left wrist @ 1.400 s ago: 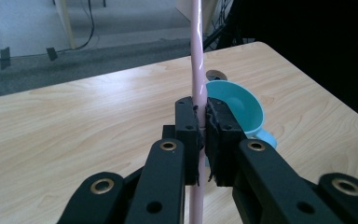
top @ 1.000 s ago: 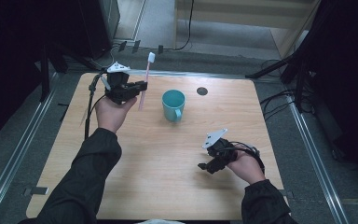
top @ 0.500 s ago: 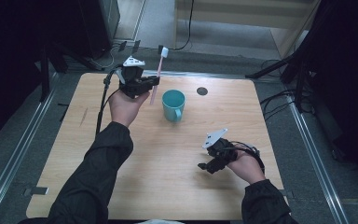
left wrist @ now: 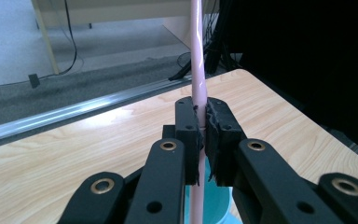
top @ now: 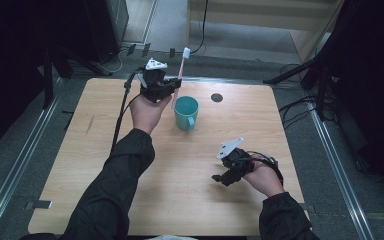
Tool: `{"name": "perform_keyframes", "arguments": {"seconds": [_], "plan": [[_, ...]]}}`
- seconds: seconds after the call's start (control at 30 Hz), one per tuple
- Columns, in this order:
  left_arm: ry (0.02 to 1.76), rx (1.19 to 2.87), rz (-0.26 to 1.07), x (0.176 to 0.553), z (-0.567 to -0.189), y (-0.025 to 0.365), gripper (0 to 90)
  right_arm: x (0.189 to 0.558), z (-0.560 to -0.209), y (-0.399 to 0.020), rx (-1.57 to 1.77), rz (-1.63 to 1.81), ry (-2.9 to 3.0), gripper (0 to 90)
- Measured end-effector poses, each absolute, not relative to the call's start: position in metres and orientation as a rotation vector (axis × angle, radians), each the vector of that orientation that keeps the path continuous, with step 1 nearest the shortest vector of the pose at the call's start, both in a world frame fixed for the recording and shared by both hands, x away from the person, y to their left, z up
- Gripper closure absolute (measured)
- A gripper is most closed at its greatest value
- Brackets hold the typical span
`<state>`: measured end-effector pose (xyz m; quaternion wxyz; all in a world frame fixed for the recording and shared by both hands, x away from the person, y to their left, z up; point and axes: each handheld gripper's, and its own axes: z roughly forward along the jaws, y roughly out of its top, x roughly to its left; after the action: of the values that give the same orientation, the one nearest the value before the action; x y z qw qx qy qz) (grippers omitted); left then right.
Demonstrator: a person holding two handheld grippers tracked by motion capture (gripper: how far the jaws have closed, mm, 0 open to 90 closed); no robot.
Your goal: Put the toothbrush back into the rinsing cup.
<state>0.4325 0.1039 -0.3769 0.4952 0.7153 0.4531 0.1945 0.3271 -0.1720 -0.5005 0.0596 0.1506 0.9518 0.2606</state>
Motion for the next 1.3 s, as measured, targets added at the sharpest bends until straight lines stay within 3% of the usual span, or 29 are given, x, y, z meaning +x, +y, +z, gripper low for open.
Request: {"name": "perform_keyframes", "arguments": {"seconds": [0.53,1.3], "plan": [[1.115,1.71,0.449,0.455,-0.392,0.084,84.4,0.327,-0.5,-0.173,0.455,0.796,2.879,21.8],[1.176,1.89,0.452,0.462,-0.443,0.069,84.3,0.327,-0.5,-0.173,0.446,0.789,2.883,21.8]]}}
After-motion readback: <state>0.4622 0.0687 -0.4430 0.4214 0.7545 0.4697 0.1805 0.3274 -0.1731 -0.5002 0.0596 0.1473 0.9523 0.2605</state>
